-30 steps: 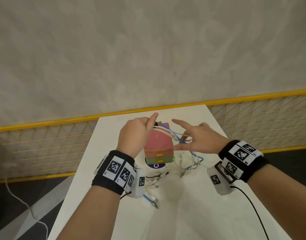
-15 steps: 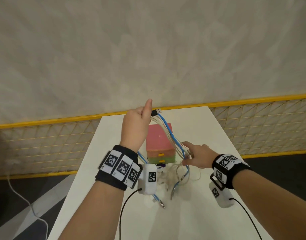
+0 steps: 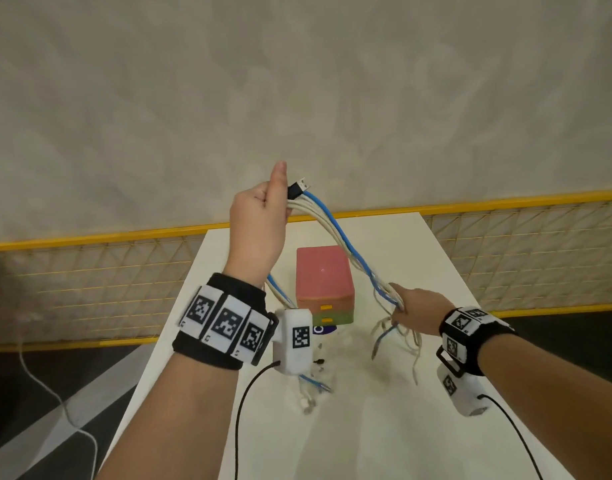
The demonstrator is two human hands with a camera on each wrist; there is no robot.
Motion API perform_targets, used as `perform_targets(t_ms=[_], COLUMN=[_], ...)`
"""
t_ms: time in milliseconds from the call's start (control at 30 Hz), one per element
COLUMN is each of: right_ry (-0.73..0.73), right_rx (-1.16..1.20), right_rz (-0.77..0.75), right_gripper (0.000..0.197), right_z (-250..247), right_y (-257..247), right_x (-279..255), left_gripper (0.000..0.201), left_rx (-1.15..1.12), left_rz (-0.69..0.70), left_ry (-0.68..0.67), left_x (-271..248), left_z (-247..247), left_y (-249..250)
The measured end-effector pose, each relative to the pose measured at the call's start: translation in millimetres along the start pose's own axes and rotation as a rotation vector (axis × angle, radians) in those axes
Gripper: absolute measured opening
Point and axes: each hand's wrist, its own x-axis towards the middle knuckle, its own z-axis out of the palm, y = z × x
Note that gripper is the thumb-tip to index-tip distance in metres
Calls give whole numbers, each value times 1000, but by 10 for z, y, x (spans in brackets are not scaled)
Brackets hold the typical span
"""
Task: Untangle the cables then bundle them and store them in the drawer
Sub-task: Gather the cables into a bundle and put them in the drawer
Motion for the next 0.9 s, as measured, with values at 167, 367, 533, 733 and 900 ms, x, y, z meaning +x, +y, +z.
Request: perform_targets(t_ms=[167, 367, 533, 733, 900], right_ry=[106, -292, -363, -338, -366], right_rx=[154, -130, -218, 9, 107], right_rz=[72, 53, 83, 46, 52], right_gripper=[33, 120, 107, 105, 89], right_z=[116, 234, 114, 200, 153], right_y=[79, 244, 240, 408, 382], right_x=[-36, -101, -118, 32, -67], left_gripper=[62, 63, 63, 56, 54], left_rx=[-67, -87, -104, -148, -191], left_rz=[25, 4, 20, -3, -7], left_ry=[51, 84, 85, 129, 187], left_x=[-24, -11, -5, 3, 54], left_z=[3, -5, 0, -44, -127], left_y=[23, -38, -17, 50, 101])
